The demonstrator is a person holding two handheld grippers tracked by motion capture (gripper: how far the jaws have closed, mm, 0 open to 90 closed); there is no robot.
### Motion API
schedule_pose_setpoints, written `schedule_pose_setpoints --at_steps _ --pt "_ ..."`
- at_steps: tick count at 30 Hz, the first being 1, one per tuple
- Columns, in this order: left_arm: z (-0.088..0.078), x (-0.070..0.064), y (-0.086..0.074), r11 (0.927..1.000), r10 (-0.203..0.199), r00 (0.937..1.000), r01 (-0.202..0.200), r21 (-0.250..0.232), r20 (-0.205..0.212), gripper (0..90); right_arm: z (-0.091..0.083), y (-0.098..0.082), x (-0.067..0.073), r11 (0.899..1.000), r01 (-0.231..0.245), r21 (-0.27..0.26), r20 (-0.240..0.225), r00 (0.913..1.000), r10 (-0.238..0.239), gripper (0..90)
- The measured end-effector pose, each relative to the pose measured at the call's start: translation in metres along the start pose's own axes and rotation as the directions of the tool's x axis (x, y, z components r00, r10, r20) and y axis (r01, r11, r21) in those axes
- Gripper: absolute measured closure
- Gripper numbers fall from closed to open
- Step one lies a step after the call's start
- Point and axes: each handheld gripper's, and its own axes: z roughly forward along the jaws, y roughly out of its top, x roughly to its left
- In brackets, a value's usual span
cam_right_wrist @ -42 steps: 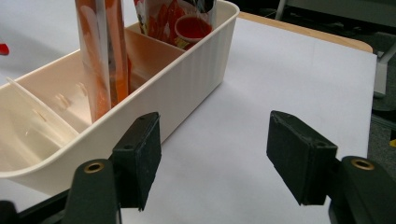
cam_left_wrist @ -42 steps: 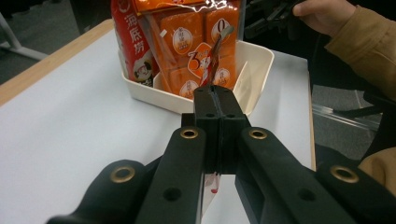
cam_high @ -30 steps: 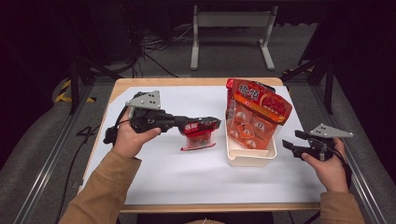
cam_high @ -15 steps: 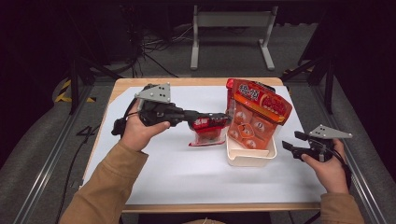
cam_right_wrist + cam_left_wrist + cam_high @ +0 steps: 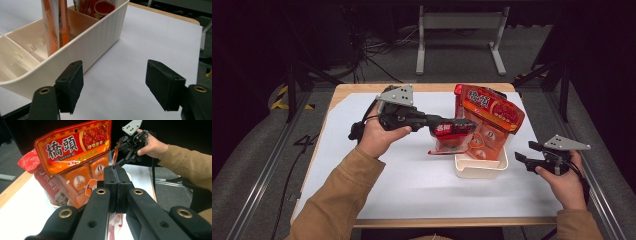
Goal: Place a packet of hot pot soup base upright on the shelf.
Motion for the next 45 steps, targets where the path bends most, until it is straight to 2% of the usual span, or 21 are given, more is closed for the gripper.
schedule_pose_setpoints --at_steps 7,22,39,45 --pt "0.017 0.001 0.006 0.9994 -0.007 1.0000 0.007 -0.032 0.002 90.0 0.003 0.003 -0.002 1.000 0.004 -0.011 -0.005 1.0000 -0.005 30.7" --pt "0.050 0.000 0.008 0.9990 0.021 0.9997 -0.021 -0.040 0.012 90.0 0.004 0.006 -0.006 1.000 -0.004 -0.024 -0.011 0.9999 0.004 30.3" --pt "0.075 0.002 0.004 0.9965 -0.015 0.9984 0.019 -0.081 0.055 90.0 0.001 0.005 -0.009 0.999 -0.010 -0.032 -0.004 0.9999 0.010 30.5" --pt "0.082 0.001 0.001 0.9956 -0.017 0.9975 0.023 -0.091 0.068 90.0 0.000 0.004 -0.010 0.999 -0.015 -0.034 -0.004 0.9999 0.015 30.5"
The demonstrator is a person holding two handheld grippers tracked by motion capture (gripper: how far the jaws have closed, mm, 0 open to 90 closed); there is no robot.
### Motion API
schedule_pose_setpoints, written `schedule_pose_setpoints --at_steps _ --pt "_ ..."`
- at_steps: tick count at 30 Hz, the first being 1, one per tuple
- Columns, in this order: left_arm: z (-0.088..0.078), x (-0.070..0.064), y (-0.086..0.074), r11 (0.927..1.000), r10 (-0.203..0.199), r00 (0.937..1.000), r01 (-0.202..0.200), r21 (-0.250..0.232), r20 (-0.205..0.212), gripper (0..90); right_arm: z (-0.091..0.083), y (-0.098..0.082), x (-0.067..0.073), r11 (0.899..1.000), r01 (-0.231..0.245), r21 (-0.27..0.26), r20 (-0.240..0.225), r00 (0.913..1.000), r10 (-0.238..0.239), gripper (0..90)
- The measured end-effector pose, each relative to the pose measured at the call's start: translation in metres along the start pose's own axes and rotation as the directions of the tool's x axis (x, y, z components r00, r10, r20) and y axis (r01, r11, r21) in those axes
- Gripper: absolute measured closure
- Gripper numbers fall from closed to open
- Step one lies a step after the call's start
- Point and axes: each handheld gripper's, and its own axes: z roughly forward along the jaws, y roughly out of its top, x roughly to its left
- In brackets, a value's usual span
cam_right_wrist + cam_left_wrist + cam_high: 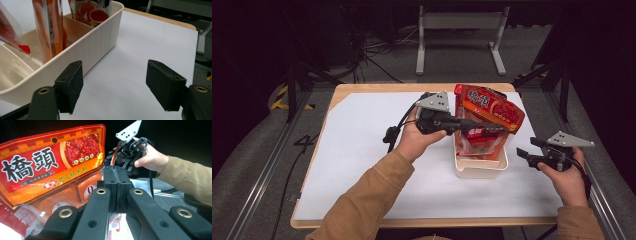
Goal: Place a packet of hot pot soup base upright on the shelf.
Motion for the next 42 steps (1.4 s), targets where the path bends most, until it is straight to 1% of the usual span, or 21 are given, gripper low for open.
schedule_pose_setpoints --at_steps 6,8,14,17,21,28,30,32,38,42 --pt "0.005 -0.002 -0.003 0.9998 0.004 0.9996 -0.004 -0.021 0.029 90.0 0.000 0.000 0.000 1.000 0.001 -0.003 0.003 1.0000 -0.001 30.8" --pt "0.008 -0.003 -0.004 0.9998 0.008 0.9994 -0.008 -0.016 0.035 90.0 0.000 0.000 0.000 1.000 -0.002 -0.004 0.002 1.0000 0.002 30.9" --pt "0.017 -0.004 -0.010 1.0000 0.004 0.9984 -0.004 -0.009 0.056 90.0 -0.001 0.000 -0.001 1.000 -0.002 -0.008 0.001 1.0000 0.002 31.0" --pt "0.019 -0.004 -0.012 1.0000 0.006 0.9982 -0.005 -0.004 0.060 90.0 -0.001 0.000 -0.001 1.000 -0.003 -0.008 0.001 1.0000 0.003 31.0" --pt "0.024 -0.003 -0.017 1.0000 -0.005 0.9980 0.005 0.000 0.063 90.0 -0.002 0.000 -0.001 1.000 -0.005 -0.010 0.001 1.0000 0.005 31.0" --pt "0.029 -0.002 -0.025 0.9997 -0.012 0.9974 0.010 0.021 0.072 90.0 -0.002 0.000 -0.002 1.000 -0.006 -0.009 0.001 1.0000 0.006 31.0" --pt "0.031 -0.001 -0.030 0.9994 -0.020 0.9973 0.018 0.029 0.071 90.0 -0.002 0.000 -0.002 1.000 -0.006 -0.010 0.001 1.0000 0.006 31.0" --pt "0.031 0.001 -0.033 0.9989 -0.027 0.9970 0.024 0.040 0.073 90.0 -0.002 -0.001 -0.002 1.000 -0.006 -0.010 0.002 1.0000 0.006 31.0" --pt "0.031 0.004 -0.038 0.9979 -0.039 0.9969 0.035 0.055 0.068 90.0 -0.002 -0.001 -0.002 1.000 -0.007 -0.008 0.002 1.0000 0.007 31.0" --pt "0.030 0.006 -0.041 0.9966 -0.045 0.9960 0.039 0.073 0.078 89.8 -0.001 -0.001 -0.002 1.000 -0.006 -0.007 0.002 1.0000 0.006 31.0"
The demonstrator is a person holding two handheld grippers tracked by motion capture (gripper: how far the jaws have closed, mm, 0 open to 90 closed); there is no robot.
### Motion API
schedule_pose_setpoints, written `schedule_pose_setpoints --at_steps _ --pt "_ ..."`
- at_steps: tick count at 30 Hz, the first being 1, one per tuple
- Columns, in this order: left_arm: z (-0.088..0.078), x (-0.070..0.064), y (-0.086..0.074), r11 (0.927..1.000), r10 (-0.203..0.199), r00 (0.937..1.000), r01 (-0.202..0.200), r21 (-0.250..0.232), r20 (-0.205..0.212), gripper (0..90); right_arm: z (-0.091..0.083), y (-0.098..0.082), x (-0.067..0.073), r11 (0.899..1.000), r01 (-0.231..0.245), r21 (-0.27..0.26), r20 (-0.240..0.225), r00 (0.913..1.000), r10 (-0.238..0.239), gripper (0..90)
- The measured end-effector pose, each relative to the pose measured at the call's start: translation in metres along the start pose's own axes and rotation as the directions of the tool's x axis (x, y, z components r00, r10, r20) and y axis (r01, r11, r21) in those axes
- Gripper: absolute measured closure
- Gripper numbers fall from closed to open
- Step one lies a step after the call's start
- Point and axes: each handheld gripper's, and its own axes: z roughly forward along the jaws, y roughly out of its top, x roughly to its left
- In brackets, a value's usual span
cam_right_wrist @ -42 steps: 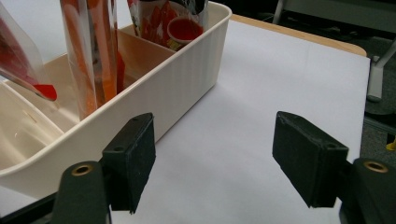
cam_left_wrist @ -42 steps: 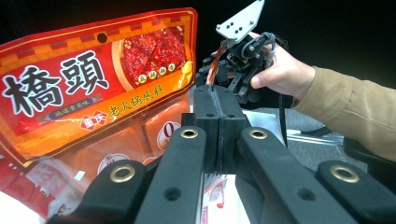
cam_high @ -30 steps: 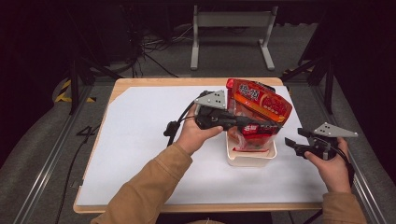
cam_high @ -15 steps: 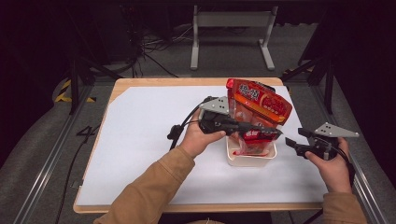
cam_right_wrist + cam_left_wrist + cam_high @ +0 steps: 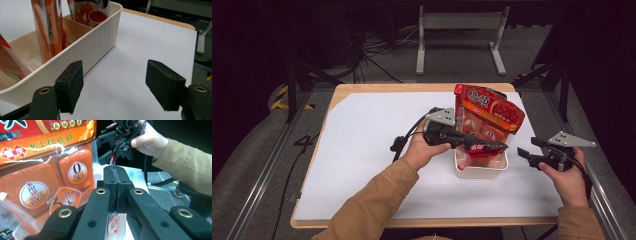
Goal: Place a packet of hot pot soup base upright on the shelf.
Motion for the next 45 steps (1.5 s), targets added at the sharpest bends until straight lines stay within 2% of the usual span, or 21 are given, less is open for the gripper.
schedule_pose_setpoints --at_steps 5,8,16,19,21,26,30,32,33,39,40,45 --pt "0.002 0.000 -0.003 0.9995 -0.002 1.0000 0.001 0.031 0.003 89.6 0.000 0.000 0.000 1.000 0.001 0.002 -0.001 1.0000 -0.001 30.9" --pt "0.005 0.001 -0.005 0.9971 0.002 0.9999 -0.003 0.075 0.013 88.6 0.001 0.000 0.000 1.000 0.000 0.006 -0.006 1.0000 0.000 30.7" --pt "0.002 0.004 -0.008 0.9958 -0.020 0.9998 0.020 0.090 0.006 88.0 0.002 0.000 0.000 1.000 -0.002 0.008 -0.006 1.0000 0.002 30.5" --pt "0.001 0.004 -0.009 0.9959 -0.028 0.9996 0.029 0.086 -0.008 84.4 0.003 0.000 0.001 1.000 -0.001 0.010 -0.007 1.0000 0.001 30.4" --pt "0.000 0.004 -0.009 0.9963 -0.042 0.9990 0.043 0.074 -0.018 80.7 0.003 0.000 0.001 1.000 0.000 0.012 -0.007 1.0000 0.000 30.4" --pt "-0.003 0.002 -0.008 0.9970 -0.060 0.9970 0.062 0.046 -0.050 54.9 0.004 0.000 0.000 1.000 0.000 0.011 -0.006 1.0000 0.000 30.4" --pt "-0.009 0.000 -0.007 0.9974 -0.068 0.9955 0.069 0.020 -0.066 46.6 0.004 0.001 0.000 1.000 0.002 0.010 -0.009 1.0000 -0.002 30.3" --pt "-0.017 -0.004 -0.005 0.9976 -0.069 0.9944 0.069 0.002 -0.080 45.8 0.006 0.002 0.000 1.000 0.001 0.010 -0.011 0.9999 0.000 30.1" --pt "-0.017 -0.004 -0.005 0.9976 -0.069 0.9944 0.069 0.002 -0.080 44.6 0.007 0.003 0.000 1.000 0.001 0.010 -0.013 0.9999 0.000 30.0" --pt "-0.044 -0.014 -0.004 0.9982 -0.060 0.9888 0.060 -0.004 -0.137 44.8 0.011 0.007 0.000 1.000 0.000 0.004 -0.017 0.9999 0.000 29.9" --pt "-0.050 -0.016 -0.005 0.9985 -0.055 0.9860 0.055 -0.001 -0.158 45.0 0.011 0.008 -0.001 1.000 0.001 0.002 -0.018 0.9998 -0.001 29.9" --pt "-0.073 -0.023 -0.011 0.9972 -0.073 0.9757 0.068 -0.029 -0.207 43.4 0.014 0.010 -0.002 1.000 0.001 0.002 -0.024 0.9997 -0.001 29.9"
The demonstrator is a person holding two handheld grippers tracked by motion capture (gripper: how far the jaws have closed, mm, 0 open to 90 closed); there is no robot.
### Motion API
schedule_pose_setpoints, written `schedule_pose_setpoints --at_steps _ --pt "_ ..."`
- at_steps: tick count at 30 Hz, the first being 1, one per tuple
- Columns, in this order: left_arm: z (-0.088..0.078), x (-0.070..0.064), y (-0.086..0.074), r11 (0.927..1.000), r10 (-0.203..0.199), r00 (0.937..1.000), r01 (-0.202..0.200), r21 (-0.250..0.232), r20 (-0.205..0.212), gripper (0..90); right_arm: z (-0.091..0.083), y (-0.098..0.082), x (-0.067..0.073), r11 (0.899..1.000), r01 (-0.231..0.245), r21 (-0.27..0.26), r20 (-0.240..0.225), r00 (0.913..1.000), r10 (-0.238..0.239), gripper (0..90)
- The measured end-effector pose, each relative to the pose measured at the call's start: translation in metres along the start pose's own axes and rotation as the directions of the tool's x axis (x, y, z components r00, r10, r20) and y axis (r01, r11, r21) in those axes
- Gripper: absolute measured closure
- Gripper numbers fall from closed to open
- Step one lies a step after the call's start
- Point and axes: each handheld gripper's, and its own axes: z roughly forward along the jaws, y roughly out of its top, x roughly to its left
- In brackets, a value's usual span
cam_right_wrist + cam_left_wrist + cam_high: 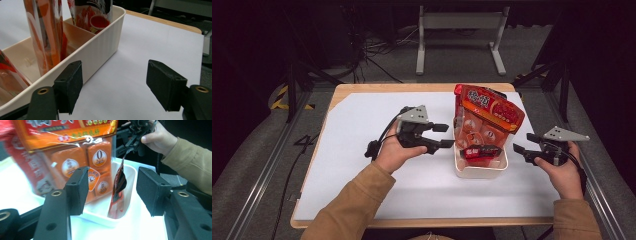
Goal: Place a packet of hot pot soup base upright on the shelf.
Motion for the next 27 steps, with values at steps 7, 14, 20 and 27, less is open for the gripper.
schedule_pose_setpoints --at_steps 7,14,20,27 --pt "-0.036 0.004 -0.015 0.9988 -0.046 0.9946 0.044 -0.024 -0.093 35.4 0.002 0.000 0.001 1.000 -0.001 0.003 -0.007 1.0000 0.001 29.4" --pt "-0.072 0.008 -0.038 0.9974 -0.065 0.9834 0.059 -0.041 -0.169 31.3 0.001 -0.001 0.002 1.000 -0.002 0.008 -0.008 1.0000 0.002 29.2" --pt "-0.099 0.009 -0.054 0.9969 -0.072 0.9713 0.063 -0.046 -0.227 30.5 0.001 -0.002 0.002 1.000 -0.002 0.011 -0.007 1.0000 0.002 29.0" --pt "-0.121 0.006 -0.075 0.9940 -0.107 0.9555 0.097 -0.050 -0.275 29.7 0.001 -0.003 0.001 1.000 -0.003 0.011 -0.004 1.0000 0.003 28.8"
